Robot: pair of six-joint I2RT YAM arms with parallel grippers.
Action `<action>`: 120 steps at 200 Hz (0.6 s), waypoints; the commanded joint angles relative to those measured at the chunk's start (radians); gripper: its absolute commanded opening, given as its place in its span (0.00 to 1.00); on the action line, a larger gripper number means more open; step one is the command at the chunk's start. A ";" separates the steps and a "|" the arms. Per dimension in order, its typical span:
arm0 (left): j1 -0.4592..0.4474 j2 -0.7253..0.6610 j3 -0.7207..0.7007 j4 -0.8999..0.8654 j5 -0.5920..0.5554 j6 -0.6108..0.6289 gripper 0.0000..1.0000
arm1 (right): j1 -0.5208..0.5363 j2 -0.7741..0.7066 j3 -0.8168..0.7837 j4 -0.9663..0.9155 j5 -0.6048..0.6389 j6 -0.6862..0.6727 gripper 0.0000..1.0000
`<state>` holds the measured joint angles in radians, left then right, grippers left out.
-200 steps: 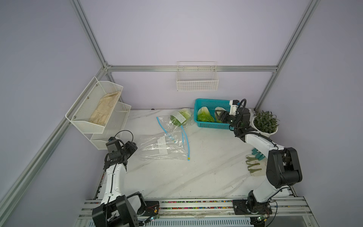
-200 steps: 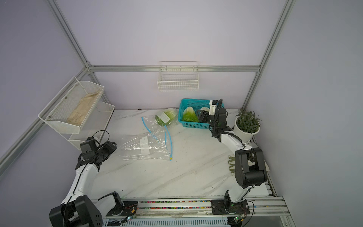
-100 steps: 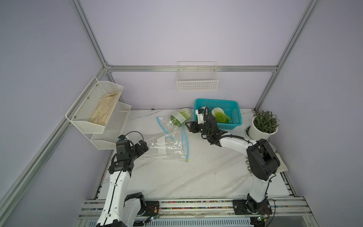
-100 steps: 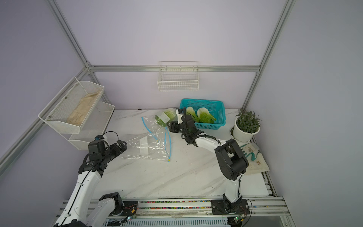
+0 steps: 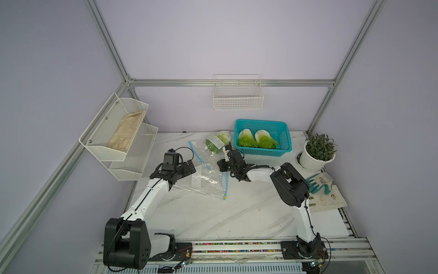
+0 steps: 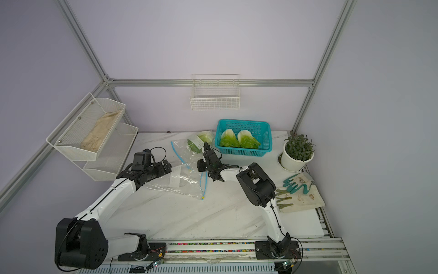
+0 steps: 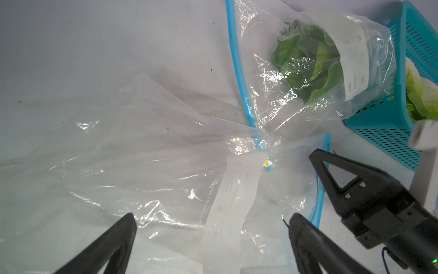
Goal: Open the zip-top bag and take out the chinese cabbages
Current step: Adjust the zipper food storage bag at the center of the board.
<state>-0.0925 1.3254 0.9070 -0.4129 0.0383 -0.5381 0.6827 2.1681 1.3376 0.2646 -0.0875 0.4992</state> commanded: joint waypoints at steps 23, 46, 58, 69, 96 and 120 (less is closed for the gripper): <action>-0.029 0.159 0.136 0.116 0.071 -0.027 1.00 | 0.062 -0.103 -0.132 0.013 -0.071 0.055 0.13; -0.046 0.215 0.137 0.143 0.111 -0.046 0.95 | 0.078 -0.168 -0.177 0.038 -0.085 0.064 0.13; -0.049 0.234 0.113 0.160 0.121 -0.059 0.85 | 0.076 -0.211 -0.197 0.050 -0.071 0.067 0.14; -0.048 0.239 0.071 0.187 0.124 -0.069 0.75 | 0.069 -0.240 -0.194 0.048 -0.042 0.072 0.21; -0.049 0.229 -0.023 0.224 0.142 -0.072 0.55 | 0.020 -0.238 -0.158 0.073 -0.034 0.128 0.52; -0.043 0.202 -0.096 0.227 0.138 -0.064 0.52 | -0.017 -0.143 -0.058 0.053 -0.027 0.155 0.77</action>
<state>-0.1398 1.5688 0.8917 -0.2253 0.1593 -0.6010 0.7040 1.9430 1.2015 0.3042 -0.1421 0.6033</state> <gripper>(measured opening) 0.529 0.663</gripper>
